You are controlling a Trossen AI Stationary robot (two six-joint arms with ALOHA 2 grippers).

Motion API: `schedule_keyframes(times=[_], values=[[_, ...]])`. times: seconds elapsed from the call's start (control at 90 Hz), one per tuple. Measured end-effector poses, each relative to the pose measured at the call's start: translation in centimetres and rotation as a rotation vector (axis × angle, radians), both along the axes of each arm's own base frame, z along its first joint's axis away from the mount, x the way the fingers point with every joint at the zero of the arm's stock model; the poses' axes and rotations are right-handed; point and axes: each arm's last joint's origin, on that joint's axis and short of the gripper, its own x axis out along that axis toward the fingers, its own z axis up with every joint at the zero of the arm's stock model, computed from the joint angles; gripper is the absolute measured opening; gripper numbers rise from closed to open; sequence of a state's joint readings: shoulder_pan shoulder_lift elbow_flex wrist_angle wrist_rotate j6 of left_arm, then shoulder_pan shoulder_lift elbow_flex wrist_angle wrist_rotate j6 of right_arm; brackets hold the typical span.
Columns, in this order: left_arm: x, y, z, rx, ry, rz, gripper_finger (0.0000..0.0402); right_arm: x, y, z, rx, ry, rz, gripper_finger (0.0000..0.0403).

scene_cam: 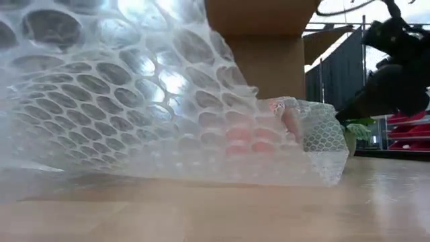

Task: Wrap mug
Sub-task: Wrap the orange mug with the bubble wrap

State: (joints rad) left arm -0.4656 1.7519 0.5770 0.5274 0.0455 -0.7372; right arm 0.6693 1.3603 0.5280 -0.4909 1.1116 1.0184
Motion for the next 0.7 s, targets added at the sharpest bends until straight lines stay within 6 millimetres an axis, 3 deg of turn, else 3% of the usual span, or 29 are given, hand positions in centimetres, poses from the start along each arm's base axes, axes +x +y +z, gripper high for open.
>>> schedule_keyframes(times=[0.156, 0.333, 0.478, 0.7], values=[[0.0, 0.0, 0.0, 0.0, 0.0, 0.002, 0.0, -0.8, -1.8, 0.0, 0.085, -0.054, 0.029, 0.0226], [0.0, 0.0, 0.0, -0.012, 0.007, 0.013, 0.0, 0.9, -3.3, -0.3, 0.275, -0.137, 0.343, 0.023], [0.0, 0.0, 0.0, -0.02, 0.008, 0.022, 0.0, 1.3, -5.4, -1.3, 0.267, -0.201, 0.328, 0.0234], [0.1, 0.2, 0.0, -0.024, 0.008, 0.031, 0.0, 4.1, -5.3, -1.8, 0.284, -0.225, 0.447, 0.0246]])
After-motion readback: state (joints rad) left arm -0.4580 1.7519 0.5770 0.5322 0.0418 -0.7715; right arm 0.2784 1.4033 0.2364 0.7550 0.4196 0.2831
